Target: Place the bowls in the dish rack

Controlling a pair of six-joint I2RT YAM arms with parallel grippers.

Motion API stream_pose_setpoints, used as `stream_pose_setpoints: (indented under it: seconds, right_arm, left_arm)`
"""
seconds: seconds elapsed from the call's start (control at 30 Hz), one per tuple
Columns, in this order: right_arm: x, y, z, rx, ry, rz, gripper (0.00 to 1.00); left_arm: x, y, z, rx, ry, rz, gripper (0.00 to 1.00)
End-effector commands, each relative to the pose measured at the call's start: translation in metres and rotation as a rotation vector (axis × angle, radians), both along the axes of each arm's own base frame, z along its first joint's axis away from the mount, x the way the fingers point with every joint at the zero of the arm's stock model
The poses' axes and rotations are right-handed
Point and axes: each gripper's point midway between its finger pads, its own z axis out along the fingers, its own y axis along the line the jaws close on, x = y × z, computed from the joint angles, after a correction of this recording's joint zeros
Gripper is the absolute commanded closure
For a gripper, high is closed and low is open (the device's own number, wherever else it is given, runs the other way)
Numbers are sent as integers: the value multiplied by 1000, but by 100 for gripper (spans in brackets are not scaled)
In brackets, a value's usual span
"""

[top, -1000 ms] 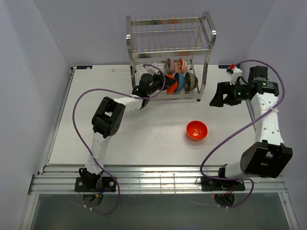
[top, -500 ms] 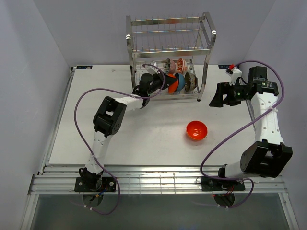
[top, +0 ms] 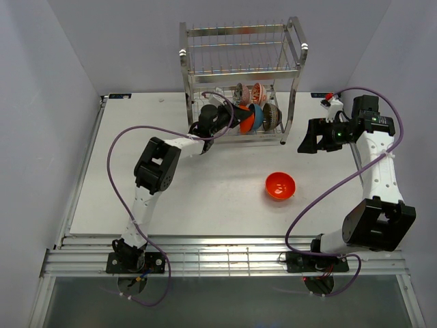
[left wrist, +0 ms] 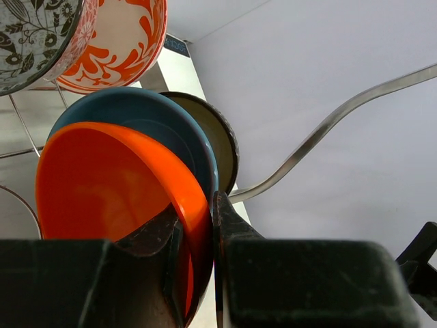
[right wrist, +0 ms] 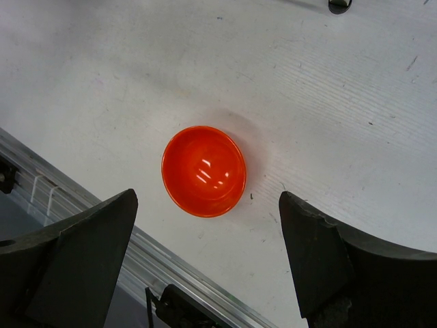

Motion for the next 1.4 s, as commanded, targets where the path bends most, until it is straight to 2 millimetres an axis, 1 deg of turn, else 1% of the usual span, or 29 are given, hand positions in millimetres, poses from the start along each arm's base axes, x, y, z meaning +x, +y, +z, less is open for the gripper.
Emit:
stream_pose_setpoints:
  seconds: [0.0, 0.03, 0.13, 0.17, 0.2, 0.33, 0.37, 0.43, 0.47, 0.57, 0.6, 0.7, 0.73, 0.9, 0.93, 0.97, 1.03, 1.07, 1.13, 1.17, 1.2, 1.27, 1.37]
  right_arm:
    - [-3, 2, 1, 10, -1, 21, 10]
    - [-3, 2, 1, 10, -1, 21, 10]
    - [-4, 2, -1, 11, 4, 22, 10]
    - [-4, 2, -1, 11, 4, 22, 10]
    - [-4, 2, -2, 11, 7, 22, 10]
    - [-4, 3, -2, 13, 10, 24, 10]
    - [-3, 2, -2, 12, 8, 22, 10]
    - [-2, 2, -2, 10, 7, 21, 10]
    - [-2, 2, -2, 10, 7, 21, 10]
    - [-2, 2, -2, 10, 9, 21, 10]
    - [-3, 2, -3, 11, 12, 21, 10]
    - [-3, 2, -2, 12, 8, 22, 10]
    - [-3, 2, -2, 10, 7, 23, 10]
    - [-5, 3, 1, 16, 4, 25, 10]
    - [-6, 4, 2, 19, 5, 27, 10]
    - [-6, 4, 2, 20, 4, 28, 10]
    - [-7, 4, 3, 15, -1, 30, 10]
    - [-8, 4, 3, 15, -1, 30, 10]
    - [-9, 4, 3, 14, -2, 30, 10]
    - [-9, 4, 4, 14, -2, 30, 10]
    - [-9, 4, 4, 15, -4, 30, 10]
    - [-10, 5, 4, 16, -4, 32, 10]
    - [-12, 6, 5, 19, -6, 35, 10]
  left_arm:
    - [13, 5, 12, -12, -17, 40, 95]
    - [15, 6, 12, -12, -15, 49, 100]
    - [21, 9, 7, -15, 9, 78, 100]
    - [23, 10, 3, -12, 25, 89, 100]
    - [25, 10, 5, -16, 25, 94, 100]
    - [29, 11, -2, -7, 43, 112, 100]
    - [30, 11, -5, -2, 50, 117, 94]
    - [31, 13, -10, 4, 59, 130, 92]
    - [31, 13, -10, 4, 59, 130, 87]
    - [31, 11, -9, 8, 51, 119, 79]
    - [30, 11, -8, 9, 48, 113, 72]
    - [28, 9, -1, 11, 28, 99, 69]
    - [27, 9, 1, 14, 20, 95, 66]
    - [24, 10, 12, 22, -7, 98, 56]
    - [24, 10, 14, 29, -15, 98, 50]
    - [23, 10, 18, 29, -24, 95, 49]
    - [21, 11, 20, 38, -35, 95, 48]
    - [20, 10, 21, 49, -48, 95, 44]
    - [19, 11, 24, 57, -60, 97, 39]
    - [18, 10, 23, 62, -59, 97, 33]
    - [16, 10, 26, 69, -70, 94, 30]
    - [15, 11, 26, 74, -70, 95, 24]
    - [13, 13, 30, 78, -78, 96, 22]
